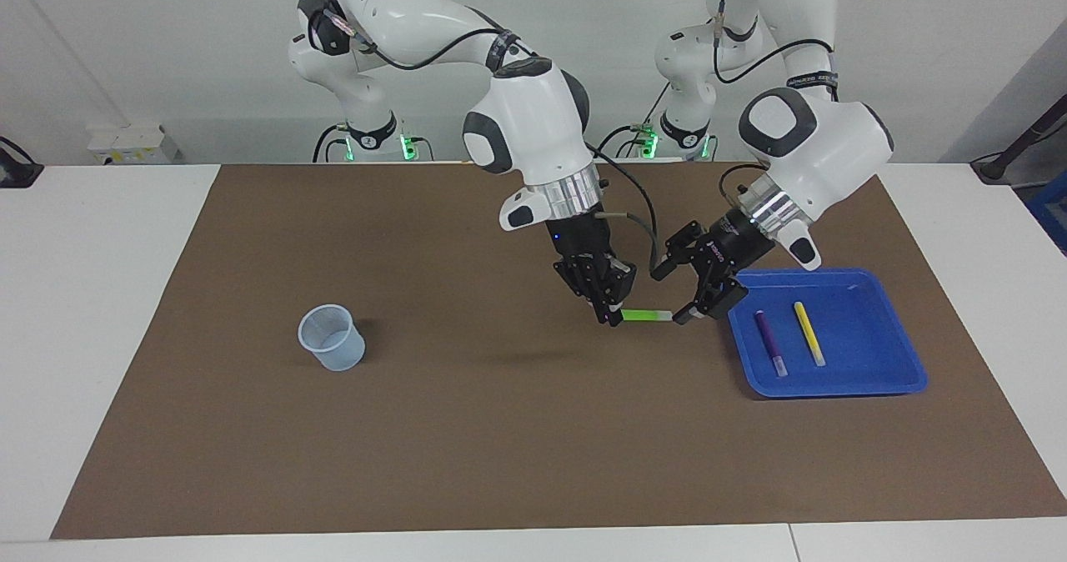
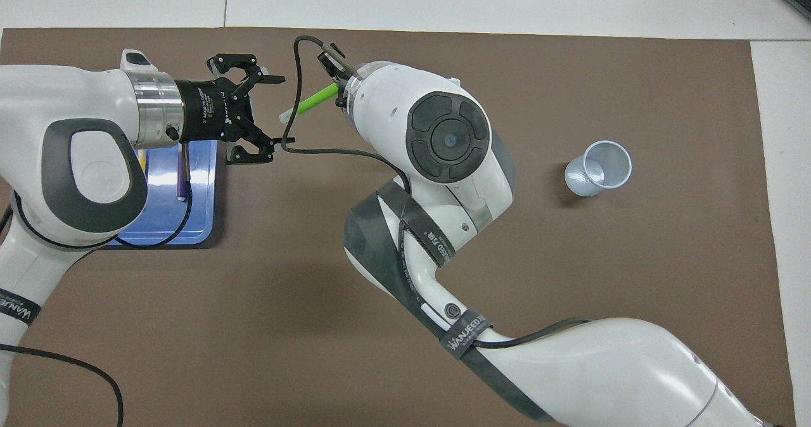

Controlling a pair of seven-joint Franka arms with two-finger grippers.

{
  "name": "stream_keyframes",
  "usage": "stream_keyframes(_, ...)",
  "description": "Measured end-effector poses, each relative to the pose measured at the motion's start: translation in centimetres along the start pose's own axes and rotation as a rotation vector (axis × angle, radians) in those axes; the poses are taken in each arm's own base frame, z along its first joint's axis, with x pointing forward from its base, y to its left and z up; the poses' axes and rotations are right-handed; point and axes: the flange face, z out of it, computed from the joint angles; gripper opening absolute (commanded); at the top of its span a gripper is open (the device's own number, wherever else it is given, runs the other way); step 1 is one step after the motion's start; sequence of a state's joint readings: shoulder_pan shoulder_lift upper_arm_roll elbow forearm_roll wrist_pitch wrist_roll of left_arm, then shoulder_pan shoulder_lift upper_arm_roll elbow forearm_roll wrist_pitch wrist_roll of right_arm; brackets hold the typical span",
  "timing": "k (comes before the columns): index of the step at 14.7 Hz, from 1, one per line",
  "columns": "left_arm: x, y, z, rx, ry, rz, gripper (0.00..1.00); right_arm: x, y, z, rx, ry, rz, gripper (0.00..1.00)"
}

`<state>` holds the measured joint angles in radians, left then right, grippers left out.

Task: Right arm passes pens to left for tray arrangement
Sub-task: 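Close the left gripper on the green pen beside the right gripper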

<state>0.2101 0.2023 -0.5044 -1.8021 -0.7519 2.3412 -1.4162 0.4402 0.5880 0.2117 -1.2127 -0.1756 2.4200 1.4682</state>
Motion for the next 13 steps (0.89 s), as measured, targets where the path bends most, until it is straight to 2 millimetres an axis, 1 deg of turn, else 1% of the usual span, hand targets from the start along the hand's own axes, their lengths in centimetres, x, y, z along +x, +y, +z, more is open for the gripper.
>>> stream_keyframes(1, -0.3, 0.1, 0.1, -0.025, 0.003, -0.025, 0.87, 0.0, 0.0, 0.0, 0.000, 0.000, 0.000, 0.00)
stream_keyframes(2, -0.5, 0.1, 0.3, -0.043, 0.005, -0.047, 0.84, 0.0, 0.0, 0.0, 0.000, 0.000, 0.000, 0.00)
stream_keyframes(4, -1.0, -0.2, 1.0, -0.076, 0.009, -0.069, 0.84, -0.3, -0.1, 0.0, 0.001, -0.002, -0.003, 0.00)
stream_keyframes(6, -1.0, -0.7, 1.8, -0.099, 0.020, -0.076, 0.84, -0.8, -0.2, 0.0, 0.002, -0.006, -0.008, 0.00)
stream_keyframes(7, -0.9, -1.1, 2.3, -0.096, 0.024, -0.076, 0.73, -0.9, -0.2, 0.0, 0.002, -0.007, -0.010, 0.00)
stream_keyframes(8, -0.9, -1.4, 2.8, -0.091, 0.027, -0.075, 0.59, -1.0, -0.2, 0.0, 0.002, -0.008, -0.010, 0.00)
stream_keyframes(9, -0.9, -1.6, 3.0, -0.090, 0.029, -0.075, 0.57, -1.1, -0.2, 0.0, 0.002, -0.008, -0.011, 0.00)
stream_keyframes(10, -0.9, -1.7, 3.1, -0.091, 0.030, -0.075, 0.51, -1.1, -0.2, 0.0, 0.002, -0.009, -0.011, 0.00)
stream_keyframes(12, -0.9, -1.7, 3.1, -0.094, 0.031, -0.075, 0.28, -1.3, -0.3, 0.0, 0.002, -0.010, -0.013, 0.00)
stream_keyframes(13, -0.8, -1.6, 3.0, -0.095, 0.031, -0.076, 0.13, -1.4, -0.3, 0.0, 0.002, -0.011, -0.014, 0.00)
